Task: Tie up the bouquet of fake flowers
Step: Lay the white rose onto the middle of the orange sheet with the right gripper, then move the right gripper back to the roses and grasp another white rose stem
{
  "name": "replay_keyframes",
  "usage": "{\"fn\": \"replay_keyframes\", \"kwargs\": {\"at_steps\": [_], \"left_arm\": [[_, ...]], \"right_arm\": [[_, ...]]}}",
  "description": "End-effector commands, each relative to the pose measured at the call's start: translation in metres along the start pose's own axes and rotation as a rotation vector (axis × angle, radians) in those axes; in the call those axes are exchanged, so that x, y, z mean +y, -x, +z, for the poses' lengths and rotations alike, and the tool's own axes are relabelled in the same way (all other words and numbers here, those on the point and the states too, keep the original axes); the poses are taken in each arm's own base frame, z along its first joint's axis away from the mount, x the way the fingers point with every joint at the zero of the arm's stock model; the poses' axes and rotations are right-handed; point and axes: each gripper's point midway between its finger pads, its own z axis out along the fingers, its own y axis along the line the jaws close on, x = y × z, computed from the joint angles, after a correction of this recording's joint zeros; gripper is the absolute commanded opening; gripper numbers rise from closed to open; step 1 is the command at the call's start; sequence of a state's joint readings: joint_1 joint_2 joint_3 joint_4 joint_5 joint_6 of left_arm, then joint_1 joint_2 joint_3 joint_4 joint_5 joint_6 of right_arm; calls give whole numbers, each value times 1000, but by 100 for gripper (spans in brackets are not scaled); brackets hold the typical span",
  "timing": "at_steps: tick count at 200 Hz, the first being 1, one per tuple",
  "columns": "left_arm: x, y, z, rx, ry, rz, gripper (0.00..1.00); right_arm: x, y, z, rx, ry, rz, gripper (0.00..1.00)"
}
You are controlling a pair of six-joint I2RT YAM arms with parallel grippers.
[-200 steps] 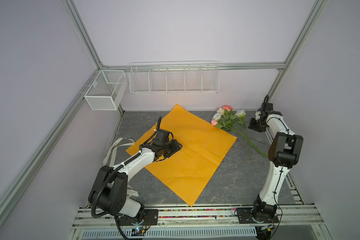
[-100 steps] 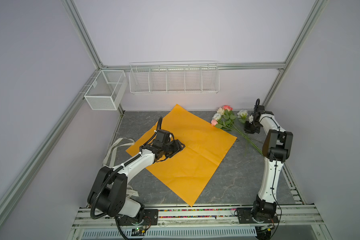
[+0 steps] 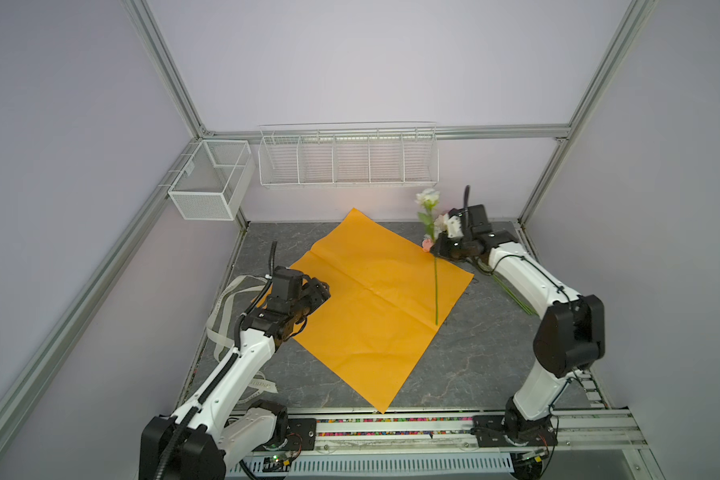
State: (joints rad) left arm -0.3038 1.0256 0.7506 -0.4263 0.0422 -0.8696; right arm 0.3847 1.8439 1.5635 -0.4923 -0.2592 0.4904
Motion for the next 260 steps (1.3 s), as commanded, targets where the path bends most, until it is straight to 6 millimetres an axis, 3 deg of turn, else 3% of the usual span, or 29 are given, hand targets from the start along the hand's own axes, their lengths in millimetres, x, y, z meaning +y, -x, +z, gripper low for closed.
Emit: {"fn": "replay_keyframes", "kwargs": {"at_steps": [1,23,48,69,91,141,180,203,234,248,260], "left_arm": [[27,2,-15,-28,76,-1,78],[32,-2,-25,-30,77,3,78],[35,-7,-30,-21,68,-2,78],[39,-11,-32,-19,66,-11,78],[42,-14,-32,-17,71,-14,78],[43,-15,-29,-8,73,-15,78],[41,-16,-24,7,63,-18,78],[38,-17,-23,16,56,-18,78],[33,-18,-22,26,30,-21,78],[24,-19,-18,46,-10,-12,78],[13,-22,-14,78,-64,1,78]], "right_arm": [[50,-22,63,61,92,59,7],[79,-23,110,60,83,23,7],[85,-21,160,86,73,28,7],[87,-22,187,112,71,48,7],[84,-34,198,153,20,63,8],[80,-62,182,157,-109,55,9],[74,-78,189,191,-140,29,12],[74,-81,192,220,-127,36,28],[94,-56,167,170,-89,1,40],[102,-31,140,133,-58,-13,44],[101,-8,112,87,-44,-37,53]]}}
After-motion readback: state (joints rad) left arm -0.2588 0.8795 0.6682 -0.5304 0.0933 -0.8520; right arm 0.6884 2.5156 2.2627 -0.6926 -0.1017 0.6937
